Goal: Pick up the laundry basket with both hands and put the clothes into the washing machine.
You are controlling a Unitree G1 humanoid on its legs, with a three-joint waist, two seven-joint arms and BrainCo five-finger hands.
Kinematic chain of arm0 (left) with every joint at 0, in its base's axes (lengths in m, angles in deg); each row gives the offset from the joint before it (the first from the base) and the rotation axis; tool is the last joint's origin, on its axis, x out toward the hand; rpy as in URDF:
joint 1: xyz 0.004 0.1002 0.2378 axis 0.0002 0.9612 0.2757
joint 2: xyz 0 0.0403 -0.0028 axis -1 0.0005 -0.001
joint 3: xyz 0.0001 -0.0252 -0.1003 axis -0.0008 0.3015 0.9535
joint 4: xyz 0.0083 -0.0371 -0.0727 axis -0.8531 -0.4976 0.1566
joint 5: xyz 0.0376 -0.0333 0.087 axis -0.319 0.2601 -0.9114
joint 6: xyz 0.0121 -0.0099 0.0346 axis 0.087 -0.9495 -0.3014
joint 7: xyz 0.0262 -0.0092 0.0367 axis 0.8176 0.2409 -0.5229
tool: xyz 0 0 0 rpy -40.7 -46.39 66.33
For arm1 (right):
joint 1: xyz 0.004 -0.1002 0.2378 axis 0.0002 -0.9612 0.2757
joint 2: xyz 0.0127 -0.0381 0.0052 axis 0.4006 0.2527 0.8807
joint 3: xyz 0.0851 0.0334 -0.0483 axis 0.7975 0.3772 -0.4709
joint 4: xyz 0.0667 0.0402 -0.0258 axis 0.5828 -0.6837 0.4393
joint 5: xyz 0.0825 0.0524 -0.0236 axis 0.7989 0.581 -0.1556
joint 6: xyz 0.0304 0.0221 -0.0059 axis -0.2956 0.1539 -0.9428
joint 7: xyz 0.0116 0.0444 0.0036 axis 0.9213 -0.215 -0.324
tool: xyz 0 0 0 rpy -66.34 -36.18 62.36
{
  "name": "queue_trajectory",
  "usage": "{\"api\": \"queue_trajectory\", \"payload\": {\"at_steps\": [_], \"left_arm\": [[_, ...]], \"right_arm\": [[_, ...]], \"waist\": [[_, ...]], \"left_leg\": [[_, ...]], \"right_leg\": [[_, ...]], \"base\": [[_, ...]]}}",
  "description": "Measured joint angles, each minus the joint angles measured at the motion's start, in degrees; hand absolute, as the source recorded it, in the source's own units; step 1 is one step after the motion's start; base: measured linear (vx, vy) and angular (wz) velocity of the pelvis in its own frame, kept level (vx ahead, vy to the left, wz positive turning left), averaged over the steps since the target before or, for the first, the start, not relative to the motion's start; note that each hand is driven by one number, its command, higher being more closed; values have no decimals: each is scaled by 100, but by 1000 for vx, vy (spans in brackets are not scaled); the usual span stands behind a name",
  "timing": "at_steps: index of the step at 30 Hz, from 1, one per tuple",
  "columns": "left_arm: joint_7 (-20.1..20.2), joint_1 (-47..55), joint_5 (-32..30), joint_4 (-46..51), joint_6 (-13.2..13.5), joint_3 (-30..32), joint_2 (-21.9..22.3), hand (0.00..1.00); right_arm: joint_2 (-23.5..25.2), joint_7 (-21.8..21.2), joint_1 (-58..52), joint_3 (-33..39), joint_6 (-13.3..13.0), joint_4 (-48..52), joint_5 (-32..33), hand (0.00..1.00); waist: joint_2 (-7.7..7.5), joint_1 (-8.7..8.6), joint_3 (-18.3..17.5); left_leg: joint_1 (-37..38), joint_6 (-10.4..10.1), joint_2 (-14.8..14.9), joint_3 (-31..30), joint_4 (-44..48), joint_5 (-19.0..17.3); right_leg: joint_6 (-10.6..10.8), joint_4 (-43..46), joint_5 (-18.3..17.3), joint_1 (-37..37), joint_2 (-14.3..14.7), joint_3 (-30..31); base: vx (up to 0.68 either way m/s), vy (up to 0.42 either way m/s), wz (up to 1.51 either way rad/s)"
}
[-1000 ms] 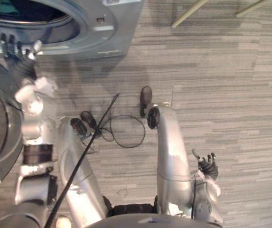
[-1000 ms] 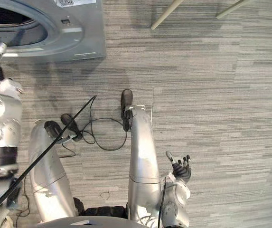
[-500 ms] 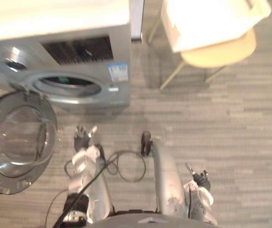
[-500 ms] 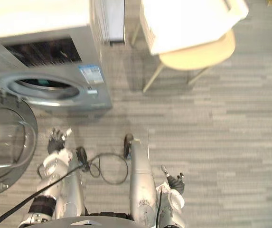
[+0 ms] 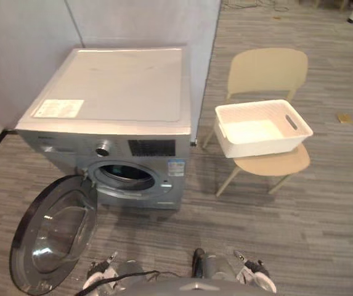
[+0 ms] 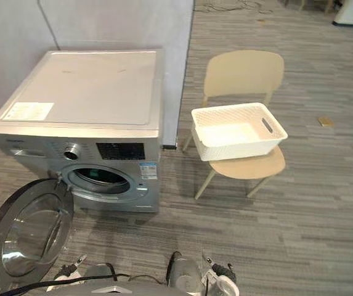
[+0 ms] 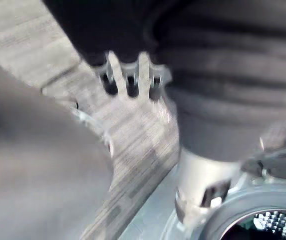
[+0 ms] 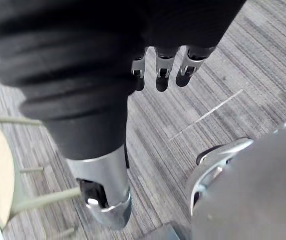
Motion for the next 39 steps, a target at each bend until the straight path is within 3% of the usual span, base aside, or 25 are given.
{"api": "queue_trajectory", "payload": {"at_steps": [1,2,3,4,5,6,7,9,10,11,13,17,20,23,24,25,27,28,29,30,31,33,34,35,39], "left_arm": [[2,-5,-89,15,1,-9,-9,0],[2,-69,-80,63,17,1,0,0],[3,-55,-96,44,31,-51,11,0],[20,2,-210,-45,19,-166,2,0],[58,28,-271,-106,-3,-268,-3,0],[80,38,-408,-147,-45,-360,-11,0],[80,-25,-477,-187,-58,-491,-35,0],[74,10,-611,-191,-73,-707,-248,0],[67,9,-646,-200,-96,-765,-305,0],[69,-45,-702,-202,-99,-1073,-410,0],[82,-201,-890,-206,-100,-1626,-490,0],[150,-519,-1196,-206,-98,-2406,-444,0],[169,-469,-1256,-208,-93,-2482,-476,0],[163,-436,-1254,-198,-96,-2475,-538,0],[158,-422,-1245,-200,-94,-2434,-554,0],[144,-404,-1203,-183,-91,-2370,-550,0],[70,-342,-1066,-133,-85,-2339,-585,0],[25,-186,-841,243,-59,-2338,-589,0],[0,-104,-805,388,-39,-2338,-594,0],[-22,42,-690,653,-28,-2331,-601,0],[-23,117,-625,802,-29,-2316,-613,0],[-10,421,-334,1688,-6,-2291,-427,0],[-14,541,-266,1939,28,-2258,-377,0],[-25,757,-136,2423,64,-2174,-271,0],[-64,1172,106,3452,243,-2014,-207,0]], "right_arm": [[48,-50,55,111,31,-65,-99,0],[60,-75,176,240,7,-116,-105,0],[35,-75,205,288,20,-128,-104,0],[19,-84,206,339,16,-103,-100,0],[15,-85,204,350,1,-74,-97,0],[23,-96,220,384,0,-4,-89,0],[101,-128,323,508,20,-10,-76,0],[299,-164,357,611,48,-173,-22,0],[334,-164,354,609,46,-218,-19,0],[356,-165,384,595,39,-292,42,0],[296,-193,524,592,49,-587,86,0],[46,-199,570,587,49,-739,77,0],[30,-211,397,494,57,-860,17,0],[34,-263,211,323,72,-869,-143,0],[-5,-338,173,263,79,-862,-151,0],[6,-360,64,263,119,-865,-153,0],[40,-363,-158,269,170,-886,-153,0],[47,-361,-250,271,173,-884,-153,0],[45,-359,-256,270,173,-879,-154,0],[55,-364,-268,268,174,-882,-157,0],[62,-362,-282,272,180,-882,-162,0],[-78,-347,-198,339,182,-870,-322,0],[-106,-339,-160,339,190,-869,-365,0],[-202,-340,-32,332,201,-847,-377,0],[-214,-336,-55,312,164,-502,-374,0]], "waist": [[-20,1,-46],[28,36,-36],[80,44,-62],[146,49,-109],[212,24,-189],[295,-9,-287],[266,-90,-318],[-79,-110,-411],[-122,-135,-476],[-177,-191,-548],[-177,-189,-557],[-147,-227,-307],[-374,-254,-194],[-619,-308,-32],[-507,-273,63],[-556,-294,79],[-599,-289,68],[-596,-224,65],[-603,-192,54],[-646,-181,25],[-734,-188,-35],[-492,-70,-134],[-467,-21,-149],[-332,40,-191],[-231,58,-310]], "left_leg": [[50,-41,-31,138,-4,-124],[-135,124,277,340,1330,-528],[-161,153,412,368,2082,-665],[19,33,529,354,3027,-692],[224,-80,542,300,3342,-606],[481,-141,547,159,3233,-410],[509,-347,315,144,2897,-619],[812,-333,-166,97,1963,-802],[908,-385,-275,69,1593,-954],[1061,-466,-469,20,895,-1295],[1217,-500,-682,-40,-67,-1552],[1735,-550,-1049,-62,-1506,-1456],[1960,-497,-1246,146,-1833,-1293],[1945,-392,-1353,408,-1731,-1258],[1900,-309,-1199,609,-1728,-1172],[1882,-317,-1111,621,-1729,-1097],[1899,-352,-1037,526,-1773,-984],[1863,-412,-980,505,-1763,-917],[1809,-438,-969,509,-1748,-895],[1680,-465,-991,452,-1744,-801],[1582,-448,-1020,360,-1756,-712],[1273,-482,-980,222,-2007,-357],[1209,-505,-959,221,-2015,-343],[1130,-507,-868,156,-2092,-268],[1038,-513,-802,-149,-2176,-130]], "right_leg": [[-136,-146,77,47,-147,-230],[-128,-113,99,82,-164,-367],[-131,-93,101,120,-151,-438],[-128,-62,102,215,-146,-541],[-101,-63,119,242,-146,-605],[-20,-45,179,227,-146,-699],[33,-86,242,200,-193,-766],[-21,-801,443,309,-119,-395],[-98,-1058,615,362,-63,-362],[-84,-1405,1065,375,31,-313],[31,-1619,1319,186,59,-337],[30,-1598,1517,-12,-23,-312],[62,-1374,1536,-164,-119,-67],[273,-1249,1811,-365,-162,329],[454,-1177,1956,-457,-81,555],[275,210,1222,-719,-142,558],[142,1634,539,-775,-314,538],[185,2160,327,-576,-507,596],[201,2138,254,-474,-580,680],[418,1647,61,-160,-688,874],[501,1301,-79,-26,-625,871],[544,-284,-146,427,-314,840],[544,-573,-146,489,-266,842],[491,-997,45,575,-106,820],[432,-1461,318,802,36,622]], "base": [[-91,86,73],[-68,96,49],[-51,134,42],[-27,114,44],[-46,201,55],[-81,200,65],[-110,157,64],[-174,47,44],[-139,33,47],[-34,60,45],[-53,94,22],[-124,45,-1],[-198,-46,-36],[-265,-72,-46],[-238,-56,-28],[-211,-77,-13],[-106,-154,17],[-51,-148,8],[-37,-197,-3],[-22,-155,5],[-13,-229,18],[-19,-168,7],[-122,-173,-21],[-106,-118,-16],[-158,-74,14]]}}
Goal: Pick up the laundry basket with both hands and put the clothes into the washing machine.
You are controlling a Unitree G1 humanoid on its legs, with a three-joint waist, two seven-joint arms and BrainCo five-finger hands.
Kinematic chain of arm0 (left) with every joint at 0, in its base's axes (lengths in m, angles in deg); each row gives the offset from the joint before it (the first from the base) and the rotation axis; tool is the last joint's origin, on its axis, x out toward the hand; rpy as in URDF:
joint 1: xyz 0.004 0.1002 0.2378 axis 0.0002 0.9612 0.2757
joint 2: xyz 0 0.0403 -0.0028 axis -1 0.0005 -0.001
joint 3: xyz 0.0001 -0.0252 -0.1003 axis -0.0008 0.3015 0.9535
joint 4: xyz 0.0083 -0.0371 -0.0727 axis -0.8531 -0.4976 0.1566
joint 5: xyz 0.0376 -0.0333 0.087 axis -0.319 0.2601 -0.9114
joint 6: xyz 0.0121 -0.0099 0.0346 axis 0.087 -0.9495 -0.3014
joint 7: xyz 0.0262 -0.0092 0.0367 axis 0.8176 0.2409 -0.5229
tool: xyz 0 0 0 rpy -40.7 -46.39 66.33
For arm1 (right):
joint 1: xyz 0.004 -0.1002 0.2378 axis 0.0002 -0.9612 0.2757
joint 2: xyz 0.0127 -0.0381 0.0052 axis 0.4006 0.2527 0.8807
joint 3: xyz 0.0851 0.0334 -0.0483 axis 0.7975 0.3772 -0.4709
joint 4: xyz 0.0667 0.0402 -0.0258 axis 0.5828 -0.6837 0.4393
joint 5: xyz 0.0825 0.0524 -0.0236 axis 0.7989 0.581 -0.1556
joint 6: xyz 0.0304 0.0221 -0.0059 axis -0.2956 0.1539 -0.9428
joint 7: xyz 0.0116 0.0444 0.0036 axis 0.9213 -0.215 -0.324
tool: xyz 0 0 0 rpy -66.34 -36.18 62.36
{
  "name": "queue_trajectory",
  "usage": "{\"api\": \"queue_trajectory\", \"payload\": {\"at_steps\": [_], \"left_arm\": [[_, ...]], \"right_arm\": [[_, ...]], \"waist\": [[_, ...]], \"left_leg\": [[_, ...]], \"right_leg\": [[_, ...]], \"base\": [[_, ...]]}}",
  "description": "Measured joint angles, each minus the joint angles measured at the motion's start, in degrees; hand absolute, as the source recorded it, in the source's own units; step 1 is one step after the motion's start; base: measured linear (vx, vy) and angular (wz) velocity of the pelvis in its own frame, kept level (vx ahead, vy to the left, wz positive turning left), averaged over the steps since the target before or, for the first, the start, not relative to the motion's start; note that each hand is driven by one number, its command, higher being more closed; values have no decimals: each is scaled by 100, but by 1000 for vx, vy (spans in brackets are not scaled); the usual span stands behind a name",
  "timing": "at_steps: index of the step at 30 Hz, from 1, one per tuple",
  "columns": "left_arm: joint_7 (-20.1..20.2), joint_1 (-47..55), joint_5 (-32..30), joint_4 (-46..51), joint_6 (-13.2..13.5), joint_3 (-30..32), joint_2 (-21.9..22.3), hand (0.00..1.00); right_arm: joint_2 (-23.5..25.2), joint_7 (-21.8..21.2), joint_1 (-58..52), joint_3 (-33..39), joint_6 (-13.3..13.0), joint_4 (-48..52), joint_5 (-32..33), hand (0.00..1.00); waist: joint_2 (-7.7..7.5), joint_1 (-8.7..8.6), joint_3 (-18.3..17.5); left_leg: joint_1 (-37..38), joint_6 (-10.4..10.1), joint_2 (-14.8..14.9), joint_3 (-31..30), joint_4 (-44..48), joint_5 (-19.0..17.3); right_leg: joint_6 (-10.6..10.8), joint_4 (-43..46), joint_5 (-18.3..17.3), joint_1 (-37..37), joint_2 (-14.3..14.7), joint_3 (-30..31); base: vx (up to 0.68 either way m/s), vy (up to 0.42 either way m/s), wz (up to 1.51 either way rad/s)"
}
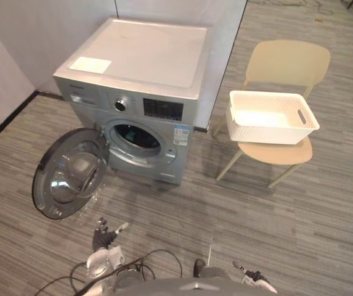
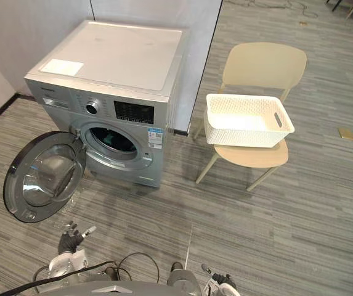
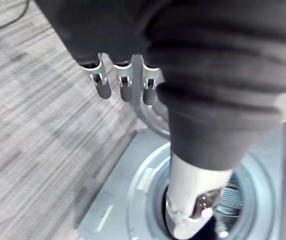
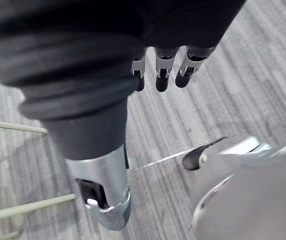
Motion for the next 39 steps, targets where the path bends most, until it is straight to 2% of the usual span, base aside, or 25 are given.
{"api": "queue_trajectory", "payload": {"at_steps": [2,3,4,5,6,11,13,16,17,18,19,20,22,23,25,29,32,34,36,37,38,39], "left_arm": [[-9,7,-7,199,31,161,-9,0],[-19,3,-38,301,51,270,-30,0],[-29,3,-65,408,52,372,-29,0],[-68,28,-66,510,56,478,-35,0],[-117,47,-67,611,56,619,-51,0],[-294,46,-50,982,56,1495,-247,0],[-354,-54,-55,1006,55,1903,-515,0],[-362,-501,-134,531,25,2531,-1270,0],[-362,-864,-208,-32,-45,2707,-1841,0],[-362,-1030,-266,-280,-81,2762,-2070,0],[-357,-1377,-391,-773,-140,2835,-2532,0],[-355,-1540,-445,-991,-162,2836,-2769,0],[-347,-2265,-515,-1842,-210,2822,-3694,0],[-344,-2476,-518,-2040,-220,2805,-3935,0],[-307,-3136,-520,-2603,-249,2654,-4692,0],[-183,-3979,-608,-3072,-288,2121,-5384,0],[-92,-4811,-817,-3359,-326,1569,-5887,0],[-38,-5544,-1080,-3428,-357,1054,-6284,0],[9,-5956,-1214,-3431,-382,831,-6435,0],[13,-6137,-1273,-3435,-412,693,-6535,0],[20,-6417,-1357,-3484,-447,483,-6622,0],[24,-6556,-1378,-3527,-463,398,-6649,0]], "right_arm": [[12,-1,-74,-53,-7,82,3,0],[27,-5,-119,-56,-7,81,6,0],[30,-8,-157,-55,-4,80,7,0],[26,-9,-191,-45,-4,89,7,0],[27,-13,-252,-41,-3,93,7,0],[39,-78,-420,24,14,90,2,0],[38,-86,-431,56,38,88,1,0],[7,-150,-362,121,109,80,-8,0],[-6,-246,-243,211,135,74,-8,0],[-15,-258,-204,243,135,73,-8,0],[-56,-267,-64,265,135,71,-8,0],[-88,-270,14,268,135,70,-8,0],[-234,-319,319,273,125,70,-6,0],[-268,-320,399,274,119,70,-5,0],[-347,-321,648,256,76,67,11,0],[-432,-323,896,35,-2,73,79,0],[-454,-323,1055,-158,-54,87,260,0],[-438,-323,1122,-331,-67,122,347,0],[-433,-322,1122,-452,-123,175,461,0],[-419,-325,1120,-512,-128,240,512,0],[-413,-324,1116,-530,-146,319,545,0],[-414,-323,1115,-565,-166,330,574,0]], "waist": [[-36,-11,-78],[6,-2,-123],[-49,11,-125],[-5,17,-156],[-25,19,-154],[-67,26,-206],[-78,12,-244],[-75,-2,-292],[-75,-5,-282],[-79,-9,-271],[-90,-8,-193],[-98,-9,-147],[-182,-3,56],[-211,-2,132],[-334,-3,386],[-435,29,718],[-497,37,1008],[-596,42,1228],[-646,60,1355],[-666,81,1412],[-672,112,1448],[-691,123,1473]], "left_leg": [[-116,41,-41,-196,-13,86],[-149,78,-83,-289,-104,167],[-161,103,-123,-321,-196,220],[-190,104,-172,-412,-272,277],[-207,140,-217,-463,-370,347],[-204,204,-327,-525,-594,473],[-216,204,-346,-524,-612,473],[-229,190,-372,-523,-704,511],[-302,212,-379,-532,-699,560],[-333,183,-385,-539,-698,581],[-383,175,-395,-548,-668,592],[-420,174,-402,-549,-643,592],[-703,192,-414,-546,-469,574],[-775,197,-414,-549,-415,566],[-1132,231,-377,-551,-33,415],[-1833,263,-184,-548,959,-45],[-2491,305,64,-606,1662,-387],[-2969,336,185,-708,1959,-439],[-3176,351,250,-757,2032,-430],[-3264,364,290,-768,2035,-421],[-3423,420,390,-776,2013,-380],[-3457,428,415,-776,1995,-365]], "right_leg": [[16,-81,36,3,-23,-180],[44,-119,48,11,-63,-293],[40,-157,50,13,-94,-338],[35,-183,68,20,-123,-421],[36,-193,78,12,-161,-476],[42,-271,85,2,-212,-484],[58,-356,129,2,-213,-479],[62,-529,253,-7,-205,-479],[101,-618,363,-22,-199,-481],[106,-648,395,-21,-198,-483],[113,-698,460,-30,-199,-483],[114,-719,478,-52,-203,-482],[99,-779,583,-226,-218,-470],[96,-797,621,-263,-220,-465],[75,-826,743,-450,-220,-411],[43,-844,936,-753,-146,-278],[4,-868,1125,-1065,-5,-225],[-42,-980,1355,-1321,99,-210],[-73,-1074,1578,-1452,168,-161],[-92,-1144,1754,-1528,209,-112],[-119,-1305,2115,-1653,300,-96],[-121,-1363,2232,-1676,323,-91]], "base": [[-161,-26,54],[-106,8,48],[-130,30,46],[-126,52,41],[-112,60,40],[-23,35,12],[42,17,-5],[76,6,-6],[84,4,-1],[94,3,-3],[54,2,-1],[25,12,-5],[-12,22,-4],[0,0,0],[-61,31,-8],[-111,43,-18],[-165,35,-18],[-189,9,-8],[-110,5,-8],[-118,31,-26],[-115,44,-26],[-80,60,-25]]}}
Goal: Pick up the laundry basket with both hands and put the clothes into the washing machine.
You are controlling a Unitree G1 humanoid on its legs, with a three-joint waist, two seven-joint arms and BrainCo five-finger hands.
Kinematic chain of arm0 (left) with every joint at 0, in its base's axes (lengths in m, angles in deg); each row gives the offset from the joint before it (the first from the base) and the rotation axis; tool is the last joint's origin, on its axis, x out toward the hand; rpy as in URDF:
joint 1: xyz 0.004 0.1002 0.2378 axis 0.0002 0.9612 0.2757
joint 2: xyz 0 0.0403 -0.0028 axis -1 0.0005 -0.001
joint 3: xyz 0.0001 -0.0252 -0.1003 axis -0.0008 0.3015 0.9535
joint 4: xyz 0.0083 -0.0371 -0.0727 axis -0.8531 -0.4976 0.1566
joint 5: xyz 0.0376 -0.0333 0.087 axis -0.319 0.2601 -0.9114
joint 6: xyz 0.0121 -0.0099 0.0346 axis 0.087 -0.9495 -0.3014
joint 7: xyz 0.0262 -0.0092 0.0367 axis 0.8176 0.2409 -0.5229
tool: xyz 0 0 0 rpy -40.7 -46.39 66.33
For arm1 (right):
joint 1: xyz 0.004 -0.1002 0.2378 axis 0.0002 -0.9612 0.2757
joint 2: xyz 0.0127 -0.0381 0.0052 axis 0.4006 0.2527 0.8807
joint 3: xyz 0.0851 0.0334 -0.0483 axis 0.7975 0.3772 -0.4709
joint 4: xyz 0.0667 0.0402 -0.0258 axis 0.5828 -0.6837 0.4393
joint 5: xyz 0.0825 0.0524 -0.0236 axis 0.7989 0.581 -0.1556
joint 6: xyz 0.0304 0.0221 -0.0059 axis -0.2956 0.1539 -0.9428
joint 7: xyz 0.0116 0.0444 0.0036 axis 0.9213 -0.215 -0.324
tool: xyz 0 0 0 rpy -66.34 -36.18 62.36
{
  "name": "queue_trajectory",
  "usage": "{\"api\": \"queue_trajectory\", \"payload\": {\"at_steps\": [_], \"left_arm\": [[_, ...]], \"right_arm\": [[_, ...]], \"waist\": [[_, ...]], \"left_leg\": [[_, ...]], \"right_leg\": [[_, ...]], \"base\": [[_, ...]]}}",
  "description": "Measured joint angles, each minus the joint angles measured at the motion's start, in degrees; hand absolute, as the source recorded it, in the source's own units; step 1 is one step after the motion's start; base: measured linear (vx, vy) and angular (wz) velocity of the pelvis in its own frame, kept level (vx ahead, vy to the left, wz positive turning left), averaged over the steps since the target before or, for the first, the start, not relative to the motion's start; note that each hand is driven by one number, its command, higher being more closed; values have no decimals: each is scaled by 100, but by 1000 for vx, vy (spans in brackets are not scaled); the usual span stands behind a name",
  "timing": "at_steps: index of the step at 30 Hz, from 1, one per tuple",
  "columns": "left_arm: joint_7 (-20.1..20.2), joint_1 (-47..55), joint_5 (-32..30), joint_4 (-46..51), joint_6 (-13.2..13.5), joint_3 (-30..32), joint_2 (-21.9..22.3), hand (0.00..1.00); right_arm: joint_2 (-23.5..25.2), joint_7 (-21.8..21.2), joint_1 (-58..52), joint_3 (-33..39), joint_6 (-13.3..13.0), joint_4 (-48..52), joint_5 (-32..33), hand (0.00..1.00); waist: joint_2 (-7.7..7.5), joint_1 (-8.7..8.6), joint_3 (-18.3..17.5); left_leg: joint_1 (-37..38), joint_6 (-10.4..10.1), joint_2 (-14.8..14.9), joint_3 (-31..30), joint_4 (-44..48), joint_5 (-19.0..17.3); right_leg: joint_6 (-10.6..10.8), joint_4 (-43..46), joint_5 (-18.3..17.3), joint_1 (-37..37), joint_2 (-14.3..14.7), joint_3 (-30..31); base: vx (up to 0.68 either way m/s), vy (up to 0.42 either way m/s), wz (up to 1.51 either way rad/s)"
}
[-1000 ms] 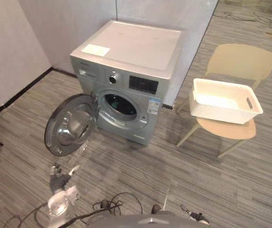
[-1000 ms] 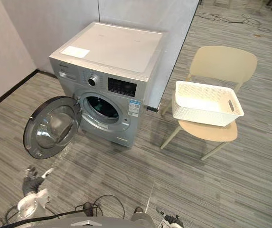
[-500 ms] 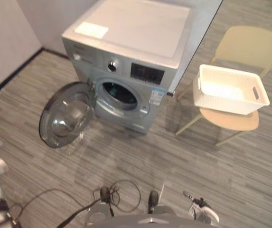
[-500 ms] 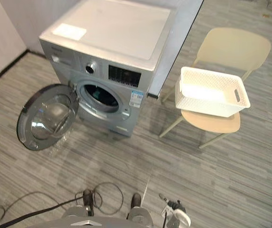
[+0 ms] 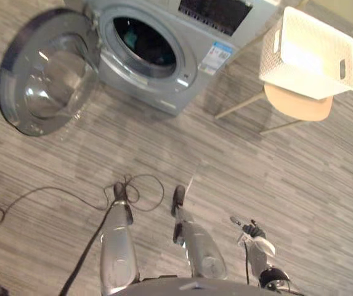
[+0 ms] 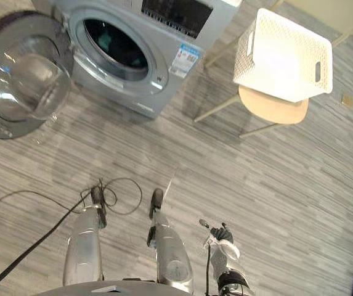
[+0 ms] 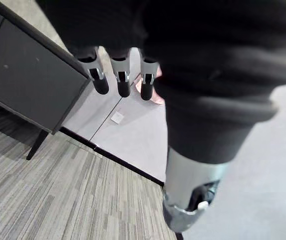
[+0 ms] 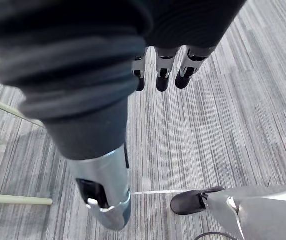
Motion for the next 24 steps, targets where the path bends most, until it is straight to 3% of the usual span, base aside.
{"api": "queue_trajectory", "payload": {"at_steps": [2,6,10,15,19,22,24], "left_arm": [[21,-656,-80,-80,-69,-442,-202,0],[24,-1884,-625,18,-153,-1098,-241,0],[21,-2642,-951,255,-244,-1605,-227,0],[8,-3599,-1175,426,-310,-2137,361,0],[7,-3657,-1158,772,-280,-2295,1030,0],[50,-3545,-877,773,-265,-2321,1307,0],[116,-3298,-676,772,-260,-2267,1426,0]], "right_arm": [[8,-1,-4,-188,-15,136,8,0],[87,1,-16,-317,-96,413,167,0],[249,-1,-20,-441,-118,612,220,0],[280,-2,-20,-568,-124,752,345,0],[334,-18,-23,-635,-119,859,386,0],[338,-50,-48,-672,-103,862,385,0],[346,-70,-103,-677,-77,864,385,0]], "waist": [[-89,16,153],[-108,-2,289],[-164,6,353],[-165,-24,357],[-164,-35,358],[-161,-36,359],[-158,-34,360]], "left_leg": [[-119,-7,85,-4,-57,75],[-383,65,195,-54,-306,318],[-501,76,347,26,-396,423],[-553,-24,383,73,-384,489],[-485,-24,448,226,-411,491],[-359,-31,476,395,-529,531],[-311,-125,518,477,-499,560]], "right_leg": [[-22,0,246,-176,84,8],[-45,-3,741,-537,196,-14],[-40,-5,959,-750,296,-11],[-34,-10,965,-840,321,6],[-18,-27,950,-852,331,146],[-66,-3,644,-777,283,91],[12,-2,475,-750,308,144]], "base": [[-41,65,-16],[-3,93,-7],[52,108,-13],[84,87,-9],[70,65,-12],[62,-1,-4],[54,-71,-11]]}}
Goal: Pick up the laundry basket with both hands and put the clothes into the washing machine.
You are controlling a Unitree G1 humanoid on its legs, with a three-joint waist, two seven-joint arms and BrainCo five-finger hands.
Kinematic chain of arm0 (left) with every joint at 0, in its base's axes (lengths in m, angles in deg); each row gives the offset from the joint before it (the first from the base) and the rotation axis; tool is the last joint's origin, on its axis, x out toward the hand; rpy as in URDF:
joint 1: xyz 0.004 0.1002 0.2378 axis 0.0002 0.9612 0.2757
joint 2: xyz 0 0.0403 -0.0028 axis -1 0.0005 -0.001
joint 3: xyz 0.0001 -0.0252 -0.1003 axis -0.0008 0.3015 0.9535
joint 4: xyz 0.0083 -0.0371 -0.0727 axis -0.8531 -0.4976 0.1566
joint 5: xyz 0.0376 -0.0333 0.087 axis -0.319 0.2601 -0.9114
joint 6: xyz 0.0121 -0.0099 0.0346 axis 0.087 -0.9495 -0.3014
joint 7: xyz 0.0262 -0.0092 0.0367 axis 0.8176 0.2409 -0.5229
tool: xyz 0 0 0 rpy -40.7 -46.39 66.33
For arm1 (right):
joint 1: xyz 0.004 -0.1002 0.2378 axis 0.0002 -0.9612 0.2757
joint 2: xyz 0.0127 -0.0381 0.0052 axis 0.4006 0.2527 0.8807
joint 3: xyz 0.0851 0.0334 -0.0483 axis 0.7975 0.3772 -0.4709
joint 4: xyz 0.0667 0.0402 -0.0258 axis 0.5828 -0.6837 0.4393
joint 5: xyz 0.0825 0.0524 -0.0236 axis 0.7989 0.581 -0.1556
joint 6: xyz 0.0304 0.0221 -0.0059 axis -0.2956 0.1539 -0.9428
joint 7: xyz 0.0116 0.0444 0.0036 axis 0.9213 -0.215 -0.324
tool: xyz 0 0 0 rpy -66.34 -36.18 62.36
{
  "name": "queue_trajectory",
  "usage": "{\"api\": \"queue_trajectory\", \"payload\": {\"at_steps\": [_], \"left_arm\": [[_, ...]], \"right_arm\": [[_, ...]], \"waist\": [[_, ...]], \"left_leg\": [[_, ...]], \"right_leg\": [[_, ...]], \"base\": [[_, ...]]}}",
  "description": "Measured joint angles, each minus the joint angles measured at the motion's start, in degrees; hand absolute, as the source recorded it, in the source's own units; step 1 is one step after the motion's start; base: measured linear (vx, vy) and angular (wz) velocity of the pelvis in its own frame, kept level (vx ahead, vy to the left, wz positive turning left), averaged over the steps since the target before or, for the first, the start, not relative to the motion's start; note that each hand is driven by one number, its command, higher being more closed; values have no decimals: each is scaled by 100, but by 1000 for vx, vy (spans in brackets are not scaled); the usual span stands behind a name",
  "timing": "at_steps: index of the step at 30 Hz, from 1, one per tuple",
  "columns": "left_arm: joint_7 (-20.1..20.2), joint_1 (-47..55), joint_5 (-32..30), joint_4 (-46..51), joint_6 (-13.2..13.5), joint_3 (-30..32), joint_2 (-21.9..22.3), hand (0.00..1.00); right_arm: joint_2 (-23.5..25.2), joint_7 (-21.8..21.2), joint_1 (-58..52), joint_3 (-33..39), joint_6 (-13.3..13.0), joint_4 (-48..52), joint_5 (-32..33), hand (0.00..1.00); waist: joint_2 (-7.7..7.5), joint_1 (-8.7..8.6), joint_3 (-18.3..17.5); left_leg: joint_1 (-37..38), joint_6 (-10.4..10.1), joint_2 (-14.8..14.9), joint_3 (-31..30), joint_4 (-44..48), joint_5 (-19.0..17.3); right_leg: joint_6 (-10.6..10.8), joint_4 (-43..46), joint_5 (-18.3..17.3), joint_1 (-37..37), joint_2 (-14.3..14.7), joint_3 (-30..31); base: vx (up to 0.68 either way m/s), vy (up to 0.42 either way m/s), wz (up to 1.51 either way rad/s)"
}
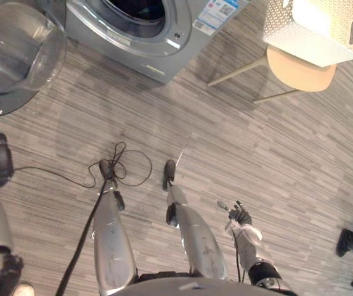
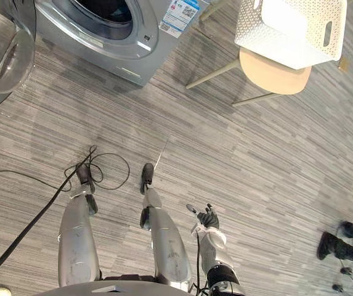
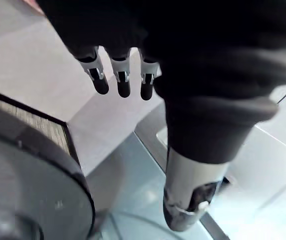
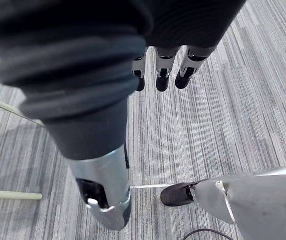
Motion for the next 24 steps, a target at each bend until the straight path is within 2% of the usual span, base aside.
{"api": "queue_trajectory", "payload": {"at_steps": [1,6,8,9,10,15,17,22,24], "left_arm": [[16,200,117,-9,-3,97,59,0],[179,979,562,-325,-57,444,853,0],[194,1151,630,-327,-118,557,944,0],[199,1194,628,-328,-182,668,987,0],[179,1241,626,-327,-215,847,964,0],[105,1264,574,-149,-231,1074,715,0],[102,1263,516,-28,-230,1076,592,0],[-27,1270,370,34,-211,1404,-128,0],[-119,1406,294,72,-186,1711,-479,0]], "right_arm": [[-4,-36,-2,0,5,-2,-2,0],[-15,-92,-311,0,125,4,-7,0],[-16,-92,-473,5,151,-4,-9,0],[-16,-94,-622,6,162,-7,-14,0],[-36,-96,-669,9,212,-28,-18,0],[-96,-101,-668,22,233,-28,-49,0],[-99,-100,-675,68,234,-32,-52,0],[-77,-107,-723,83,233,-70,-52,0],[-78,-114,-724,80,197,-70,-52,0]], "waist": [[1,-4,1],[17,-177,-6],[16,-204,-7],[14,-195,-8],[40,-142,-9],[104,-187,-41],[105,-196,-41],[107,-117,-42],[111,5,-44]], "left_leg": [[56,-87,42,46,-39,54],[284,-119,55,191,-192,65],[297,-153,25,230,-139,95],[290,-190,-25,270,-44,102],[297,-216,-21,300,39,82],[375,-234,0,358,-2,147],[376,-227,-49,352,-48,183],[372,-212,-120,324,-3,187],[354,-171,-113,312,93,104]], "right_leg": [[0,1,0,-8,42,16],[112,0,-97,41,61,165],[168,0,-328,73,21,177],[147,0,-677,140,-57,200],[63,-1,-844,133,-57,240],[67,0,-844,149,-68,134],[135,0,-812,147,-117,110],[163,0,-799,222,-225,-40],[185,1,-816,254,-241,-61]], "base": [[28,-118,-33],[14,-40,-15],[-5,-37,4],[-19,-102,7],[-17,-94,-5],[-5,-64,-9],[28,-18,11],[58,4,13],[83,10,3]]}}
